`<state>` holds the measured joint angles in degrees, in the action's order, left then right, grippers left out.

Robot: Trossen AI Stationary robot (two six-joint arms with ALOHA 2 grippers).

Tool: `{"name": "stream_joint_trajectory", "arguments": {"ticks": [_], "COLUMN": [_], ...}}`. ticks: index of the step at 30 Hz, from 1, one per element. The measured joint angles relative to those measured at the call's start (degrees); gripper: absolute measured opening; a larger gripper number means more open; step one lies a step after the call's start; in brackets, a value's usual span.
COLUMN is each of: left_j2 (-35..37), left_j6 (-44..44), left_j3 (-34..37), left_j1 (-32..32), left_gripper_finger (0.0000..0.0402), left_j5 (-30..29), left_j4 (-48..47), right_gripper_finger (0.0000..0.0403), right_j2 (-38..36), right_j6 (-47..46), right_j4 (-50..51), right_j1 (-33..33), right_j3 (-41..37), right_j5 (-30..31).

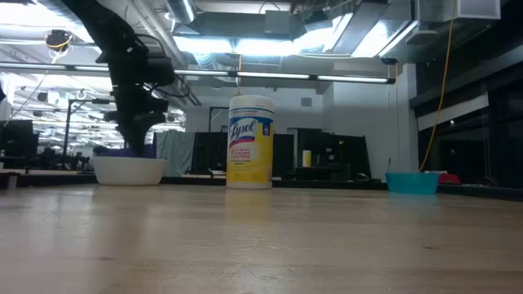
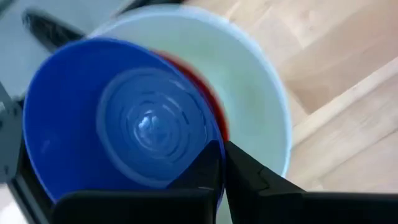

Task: Nest bowls inside each other
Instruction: Stack the deep blue bowl on the red bowl, then stack the light blue bowl on the dark blue bowl

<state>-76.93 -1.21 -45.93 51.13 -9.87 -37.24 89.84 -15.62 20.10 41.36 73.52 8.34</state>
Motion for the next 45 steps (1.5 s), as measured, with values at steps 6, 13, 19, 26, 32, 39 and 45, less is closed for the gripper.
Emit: {"name": "stream_joint_trajectory", "arguments": {"ticks": [6,13,19,26,32,39,45], "left_j2": [-1.3,-2.2,0.7,3.8,11.9,30.3,44.0], "left_j6": [0.9,1.3,1.5,1.6,-1.3,-0.6,5.3], "left_j3": [0.0,0.0,0.0,-0.1,-0.1,3.2,12.2], "left_j1": [-1.1,-1.3,-2.4,-2.5,-8.8,-32.7,-54.9], "left_gripper_finger": [0.0004,0.001,0.0067,0.0128,0.014,0.0141,0.0141], "left_j5": [-1.1,-2.4,-1.6,-3.5,9.2,8.6,-0.5], "left_j4": [0.2,-0.5,3.9,4.5,12.8,33.1,43.6], "right_gripper_finger": [0.0196,0.018,0.0171,0.0181,0.0186,0.0164,0.0148], "right_j2": [0.0,0.0,0.0,0.0,-1.3,-6.6,-19.3], "right_j6": [0.0,0.7,0.7,0.9,1.4,-2.1,-13.6], "right_j4": [-0.1,-0.4,-0.4,-0.4,4.8,18.0,19.0], "right_j1": [0.0,0.0,0.0,0.0,0.0,0.0,-1.9], "right_j3": [0.0,0.0,0.0,0.0,0.0,-1.9,-18.2], "right_j5": [0.0,0.1,-0.2,-0.2,5.3,19.6,26.2]}}
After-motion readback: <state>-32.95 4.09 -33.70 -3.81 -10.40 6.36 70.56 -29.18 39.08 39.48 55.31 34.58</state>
